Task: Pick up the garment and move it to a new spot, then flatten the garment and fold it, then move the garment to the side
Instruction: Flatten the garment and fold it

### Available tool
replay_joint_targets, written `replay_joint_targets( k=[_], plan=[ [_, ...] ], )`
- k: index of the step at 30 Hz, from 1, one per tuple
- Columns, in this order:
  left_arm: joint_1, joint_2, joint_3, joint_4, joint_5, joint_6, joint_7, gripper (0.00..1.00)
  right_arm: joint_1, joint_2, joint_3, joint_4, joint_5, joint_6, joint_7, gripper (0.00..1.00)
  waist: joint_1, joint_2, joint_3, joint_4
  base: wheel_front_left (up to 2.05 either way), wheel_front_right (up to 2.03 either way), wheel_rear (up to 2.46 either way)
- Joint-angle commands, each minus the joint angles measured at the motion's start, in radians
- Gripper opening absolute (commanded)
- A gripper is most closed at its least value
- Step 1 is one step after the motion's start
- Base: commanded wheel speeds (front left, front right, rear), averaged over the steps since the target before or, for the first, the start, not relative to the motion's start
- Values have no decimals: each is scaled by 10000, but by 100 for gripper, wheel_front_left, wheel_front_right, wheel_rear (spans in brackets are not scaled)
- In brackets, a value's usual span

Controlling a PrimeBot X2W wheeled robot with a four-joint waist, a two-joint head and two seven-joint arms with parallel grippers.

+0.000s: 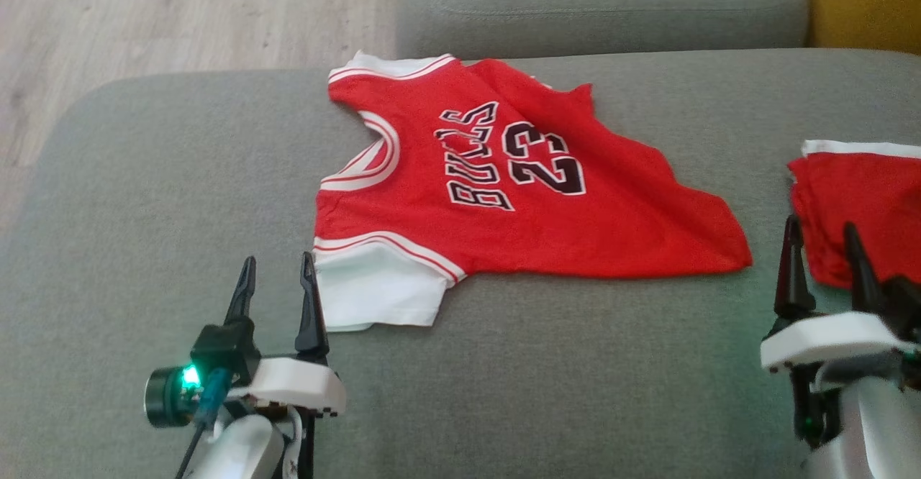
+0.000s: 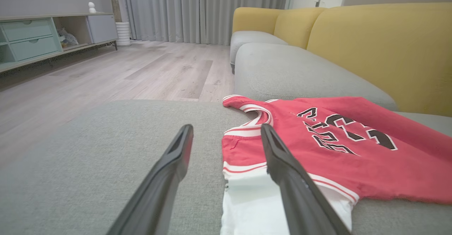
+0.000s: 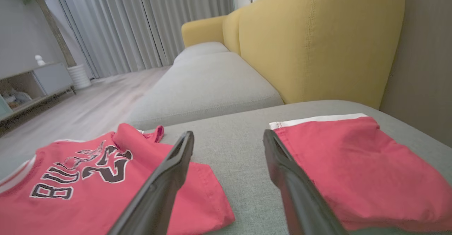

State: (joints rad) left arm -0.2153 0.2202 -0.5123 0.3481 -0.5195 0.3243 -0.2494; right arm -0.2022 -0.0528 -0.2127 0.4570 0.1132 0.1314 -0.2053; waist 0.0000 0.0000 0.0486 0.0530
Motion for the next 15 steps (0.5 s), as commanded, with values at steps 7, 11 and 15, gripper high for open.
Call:
replay_joint_targets(
  k=[7, 11, 15],
  plan=[
    [42, 127, 561, -336, 85, -136, -124, 100, 1214, 23, 1252, -2151, 1294, -7, -537, 100, 0, 0, -193, -618, 0, 0, 0],
    [27, 113, 621, -286, 132, -217, -124, 100, 1454, 24, 1360, -2631, 1509, -7, -559, 100, 0, 0, -94, -816, 0, 0, 0],
    [-142, 164, 504, 101, 121, -351, 120, 100, 1437, 24, 1419, -2933, 1582, -7, -562, 100, 0, 0, 61, -963, 0, 0, 0]
  ],
)
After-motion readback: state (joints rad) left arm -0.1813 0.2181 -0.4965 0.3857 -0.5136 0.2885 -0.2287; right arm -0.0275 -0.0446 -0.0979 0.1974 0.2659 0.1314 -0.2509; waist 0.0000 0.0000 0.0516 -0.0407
